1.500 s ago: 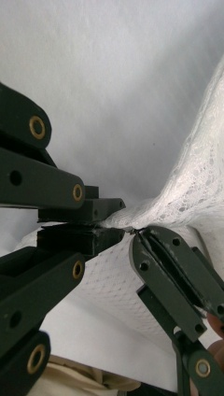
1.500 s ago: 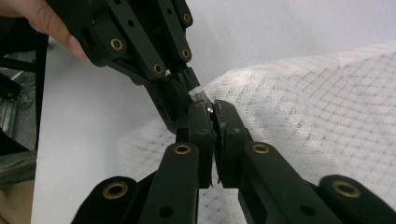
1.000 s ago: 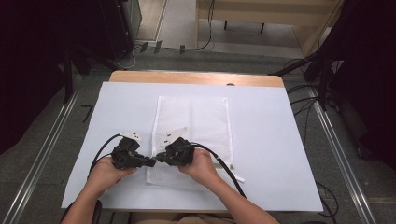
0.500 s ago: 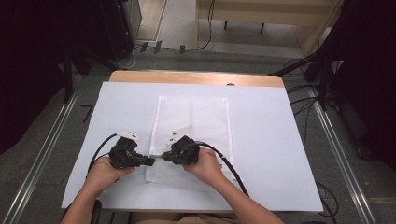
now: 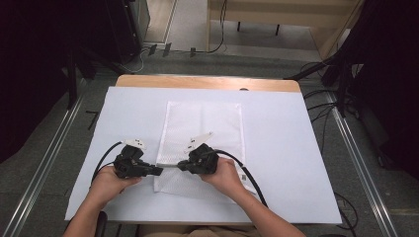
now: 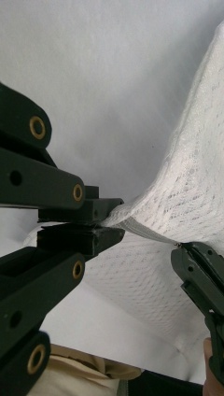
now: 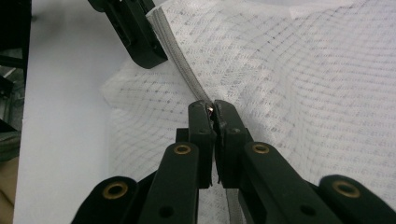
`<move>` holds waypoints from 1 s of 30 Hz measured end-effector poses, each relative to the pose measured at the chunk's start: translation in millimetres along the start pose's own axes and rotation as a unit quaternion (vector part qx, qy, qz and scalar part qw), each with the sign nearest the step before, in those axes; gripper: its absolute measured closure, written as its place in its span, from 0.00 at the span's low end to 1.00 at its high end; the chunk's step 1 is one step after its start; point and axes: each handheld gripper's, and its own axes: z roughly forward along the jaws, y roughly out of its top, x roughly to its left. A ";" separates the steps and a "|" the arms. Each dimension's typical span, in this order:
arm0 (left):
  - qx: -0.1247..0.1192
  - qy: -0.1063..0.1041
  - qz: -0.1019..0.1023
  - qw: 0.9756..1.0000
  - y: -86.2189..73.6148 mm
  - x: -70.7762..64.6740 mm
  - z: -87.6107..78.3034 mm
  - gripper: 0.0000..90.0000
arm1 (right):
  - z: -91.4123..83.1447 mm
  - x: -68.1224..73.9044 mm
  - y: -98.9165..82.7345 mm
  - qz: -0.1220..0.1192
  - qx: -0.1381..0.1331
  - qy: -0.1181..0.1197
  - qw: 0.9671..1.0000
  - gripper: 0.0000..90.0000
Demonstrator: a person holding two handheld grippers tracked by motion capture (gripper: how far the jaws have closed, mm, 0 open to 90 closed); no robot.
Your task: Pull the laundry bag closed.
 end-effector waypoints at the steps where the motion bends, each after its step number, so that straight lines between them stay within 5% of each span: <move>1: 0.000 0.001 0.002 1.000 0.0 -0.2 -0.1 0.98 | -0.5 -0.3 -0.3 -0.001 -0.001 0.001 1.000 0.98; 30: -0.005 0.004 0.004 1.000 -2.0 1.4 -3.0 0.98 | -19.7 -6.7 -17.9 0.003 0.011 -0.009 1.000 0.98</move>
